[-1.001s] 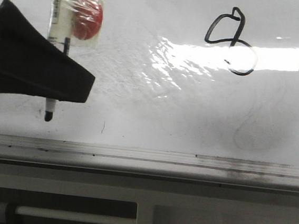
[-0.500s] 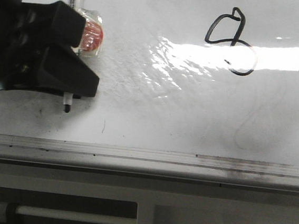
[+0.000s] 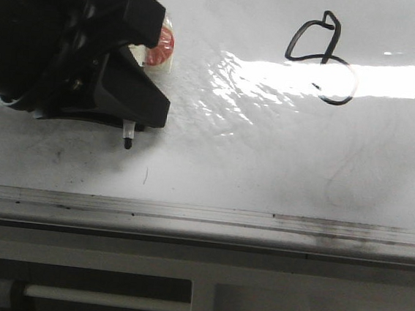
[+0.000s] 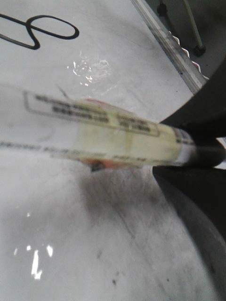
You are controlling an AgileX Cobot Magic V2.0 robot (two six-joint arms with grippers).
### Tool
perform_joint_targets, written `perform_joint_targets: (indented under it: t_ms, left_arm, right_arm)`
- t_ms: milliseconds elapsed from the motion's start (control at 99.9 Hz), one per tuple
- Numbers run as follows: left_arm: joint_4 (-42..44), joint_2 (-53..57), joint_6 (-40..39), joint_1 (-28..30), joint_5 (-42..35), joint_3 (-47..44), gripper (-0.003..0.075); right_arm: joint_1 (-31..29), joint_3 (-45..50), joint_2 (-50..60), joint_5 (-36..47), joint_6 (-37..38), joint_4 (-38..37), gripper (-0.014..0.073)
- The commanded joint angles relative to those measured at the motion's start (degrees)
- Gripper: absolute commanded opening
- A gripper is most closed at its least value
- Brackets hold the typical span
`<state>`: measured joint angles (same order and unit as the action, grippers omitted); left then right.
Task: Write number 8 on whiteboard
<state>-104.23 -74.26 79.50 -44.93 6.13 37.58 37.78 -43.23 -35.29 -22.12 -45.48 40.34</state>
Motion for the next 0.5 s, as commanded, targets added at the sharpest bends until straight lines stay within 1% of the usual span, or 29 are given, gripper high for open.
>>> perform_joint_targets:
  t_ms: [0,210,260,330,380,430,490]
  left_arm:
    - [-2.68,-0.19,-0.23,0.6,-8.83,1.27,-0.0018]
    - [-2.68,-0.19,-0.23,0.6,-9.83,1.27,-0.0017]
    - [-2.68,-0.19,-0.23,0.6,-9.83,1.27,0.0]
    - [-2.68,-0.19,-0.23,0.6,-9.83,1.27,0.0067]
    - [-2.68,-0.19,-0.23,0.6,-9.83,1.27,0.014]
    - [-2.68,-0.19,-0.23,0.6,-9.83,1.27,0.0233]
    - [-2.68,-0.19,-0.33,0.6,-9.83,1.27,0.0312]
  right_arm:
    - [-0.34,-1.9,0.08,3.49,-0.04,1.54,-0.0062]
    - [-0.34,-1.87,0.08,3.49,-0.04,2.02,-0.0062]
    - [-0.34,-1.77,0.08,3.49,-0.04,2.02,-0.0062]
    - [-0.34,-1.77,0.08,3.49,-0.04,2.24,-0.0062]
    - [-0.34,-1.77,0.08,3.49,-0.04,2.41,-0.0062]
    - [-0.34,-1.77,0.08,3.49,-0.04,2.63,-0.0062]
    - [-0.34,-1.77,0.08,3.49,-0.04,2.63,-0.0062]
